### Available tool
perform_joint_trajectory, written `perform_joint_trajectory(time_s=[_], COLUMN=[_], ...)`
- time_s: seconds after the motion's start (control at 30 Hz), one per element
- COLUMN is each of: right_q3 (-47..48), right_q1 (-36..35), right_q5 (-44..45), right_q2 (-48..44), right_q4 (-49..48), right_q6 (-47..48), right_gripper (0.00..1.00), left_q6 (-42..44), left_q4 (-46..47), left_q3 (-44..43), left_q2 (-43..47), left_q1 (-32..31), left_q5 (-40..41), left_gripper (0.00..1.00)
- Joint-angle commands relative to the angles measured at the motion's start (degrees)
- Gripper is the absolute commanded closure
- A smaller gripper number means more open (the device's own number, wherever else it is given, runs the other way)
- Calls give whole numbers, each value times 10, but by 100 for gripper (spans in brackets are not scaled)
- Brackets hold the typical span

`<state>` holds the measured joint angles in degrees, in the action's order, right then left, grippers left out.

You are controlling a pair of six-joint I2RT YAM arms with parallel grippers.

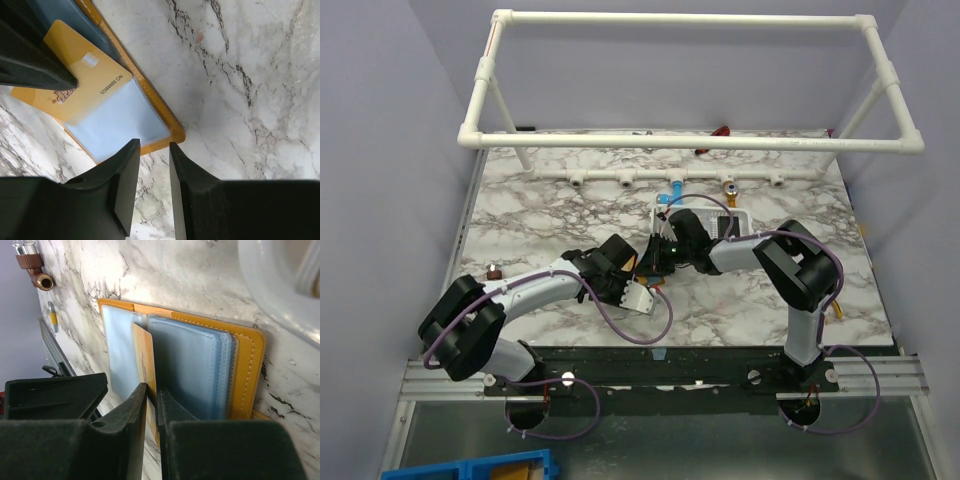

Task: Put the credit cards into the card holder
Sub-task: Insert the credit card into the card holder.

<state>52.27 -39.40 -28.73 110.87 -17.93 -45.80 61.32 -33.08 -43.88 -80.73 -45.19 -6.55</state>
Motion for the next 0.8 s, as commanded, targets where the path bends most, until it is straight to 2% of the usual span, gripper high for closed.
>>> perform_joint_trajectory(time_s=[0.0, 0.2, 0.53, 0.63, 0.77], right_q3=[-25, -36, -15, -12, -9], right_q1=[1, 1, 1, 2, 1], right_q5=[71, 84, 63, 55, 35], right_q2=[11, -23, -38, -41, -40], right_q4=[72, 94, 126, 125, 114], right_q6=[32, 47, 67, 66, 65], right_gripper=[80, 76, 76, 78, 88], left_q6=[30, 36, 42, 40, 37], left_q4=[12, 47, 45, 42, 41], left_q3=[4, 8, 9, 7, 7], left_q2=[0, -50, -57, -56, -56], left_q1=[7, 13, 20, 20, 20], left_q5=[11, 27, 20, 18, 16], left_gripper=[68, 72, 77, 78, 78])
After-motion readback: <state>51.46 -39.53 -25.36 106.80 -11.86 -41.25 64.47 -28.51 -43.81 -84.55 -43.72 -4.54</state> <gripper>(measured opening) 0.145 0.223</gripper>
